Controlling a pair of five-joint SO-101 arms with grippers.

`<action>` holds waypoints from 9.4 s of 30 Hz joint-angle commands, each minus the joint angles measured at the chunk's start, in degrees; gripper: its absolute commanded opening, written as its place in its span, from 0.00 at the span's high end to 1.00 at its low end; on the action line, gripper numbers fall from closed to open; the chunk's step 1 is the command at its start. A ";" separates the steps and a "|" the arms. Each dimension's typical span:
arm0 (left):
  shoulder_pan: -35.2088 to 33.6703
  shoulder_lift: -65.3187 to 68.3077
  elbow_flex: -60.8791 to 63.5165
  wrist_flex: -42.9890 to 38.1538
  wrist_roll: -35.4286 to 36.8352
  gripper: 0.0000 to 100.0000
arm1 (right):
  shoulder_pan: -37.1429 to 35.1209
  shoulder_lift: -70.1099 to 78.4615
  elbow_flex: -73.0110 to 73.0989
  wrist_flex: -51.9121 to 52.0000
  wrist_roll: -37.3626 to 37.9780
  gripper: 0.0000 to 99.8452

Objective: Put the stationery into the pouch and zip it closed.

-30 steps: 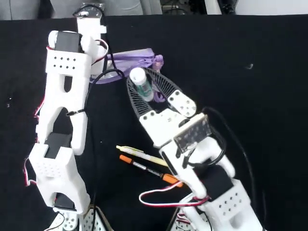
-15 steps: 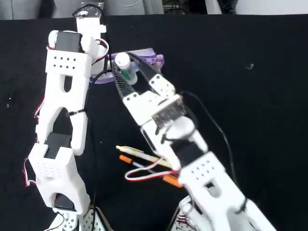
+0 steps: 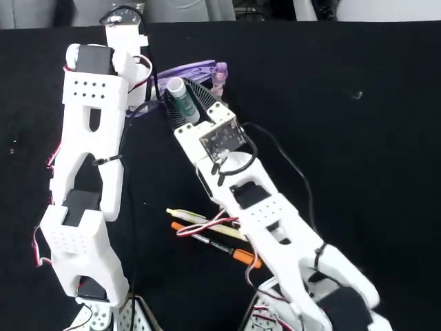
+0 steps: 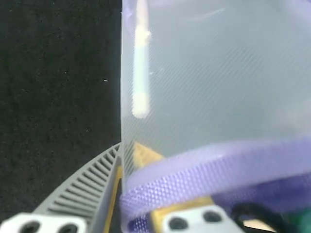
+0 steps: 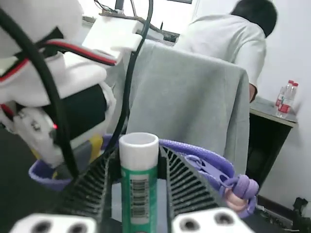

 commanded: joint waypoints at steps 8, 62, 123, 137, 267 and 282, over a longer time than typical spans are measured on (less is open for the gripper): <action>0.13 -0.97 1.54 0.62 0.53 0.97 | 2.99 6.29 -4.26 -5.10 0.26 0.99; -0.40 -1.41 1.19 0.62 0.44 0.97 | -1.85 16.92 24.40 -62.15 11.43 0.99; -16.57 -0.79 1.71 0.44 0.35 0.97 | 9.41 -45.32 0.31 82.11 -10.29 0.79; -16.48 -0.79 1.80 0.44 0.44 0.97 | 8.70 3.82 -17.63 81.85 -36.66 0.79; -1.98 -0.70 1.19 0.53 0.44 0.97 | -6.33 25.36 8.22 -60.66 18.81 0.99; -3.65 -0.79 1.10 0.53 0.62 0.97 | -5.54 25.01 22.81 -62.24 22.95 0.99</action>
